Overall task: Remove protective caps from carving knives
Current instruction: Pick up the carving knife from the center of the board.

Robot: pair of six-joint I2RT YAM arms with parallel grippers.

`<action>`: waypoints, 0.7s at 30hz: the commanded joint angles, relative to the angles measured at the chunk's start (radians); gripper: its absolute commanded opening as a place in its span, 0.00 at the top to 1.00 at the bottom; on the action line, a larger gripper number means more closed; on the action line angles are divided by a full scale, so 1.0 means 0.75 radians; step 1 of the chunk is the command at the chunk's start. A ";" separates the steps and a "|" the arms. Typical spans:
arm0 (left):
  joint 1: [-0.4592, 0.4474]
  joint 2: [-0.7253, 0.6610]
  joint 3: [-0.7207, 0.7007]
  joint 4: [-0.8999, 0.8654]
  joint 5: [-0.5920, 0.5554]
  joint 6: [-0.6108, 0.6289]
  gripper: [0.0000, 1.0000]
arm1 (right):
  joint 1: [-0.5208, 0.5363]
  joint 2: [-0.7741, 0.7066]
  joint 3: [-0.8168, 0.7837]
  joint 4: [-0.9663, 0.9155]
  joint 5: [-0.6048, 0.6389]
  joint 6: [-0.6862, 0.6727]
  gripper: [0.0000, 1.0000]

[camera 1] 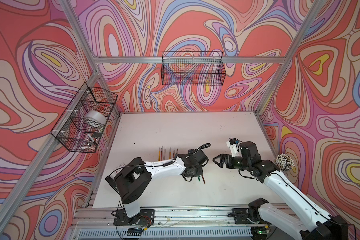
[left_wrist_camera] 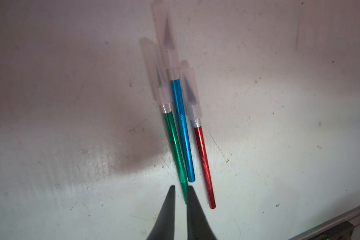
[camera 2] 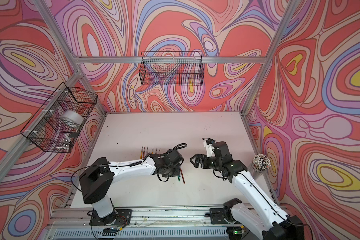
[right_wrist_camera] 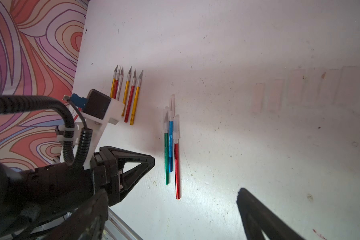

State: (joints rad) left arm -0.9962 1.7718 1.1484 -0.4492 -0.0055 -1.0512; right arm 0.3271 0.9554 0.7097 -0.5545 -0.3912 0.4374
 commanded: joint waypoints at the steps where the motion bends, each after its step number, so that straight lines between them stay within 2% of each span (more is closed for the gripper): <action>1: -0.011 0.034 0.034 -0.033 -0.031 -0.014 0.85 | -0.005 -0.016 0.004 0.002 0.012 -0.015 0.02; 10: -0.011 0.077 0.048 -0.026 -0.008 -0.029 0.78 | -0.005 -0.005 0.003 0.004 0.014 -0.017 0.02; 21: -0.011 0.124 0.068 -0.022 0.008 -0.012 0.79 | -0.005 0.002 0.013 0.000 0.018 -0.022 0.02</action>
State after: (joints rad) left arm -0.9962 1.8465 1.1774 -0.4515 0.0006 -1.0515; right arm 0.3271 0.9573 0.7097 -0.5545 -0.3882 0.4343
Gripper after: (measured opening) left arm 0.216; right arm 0.984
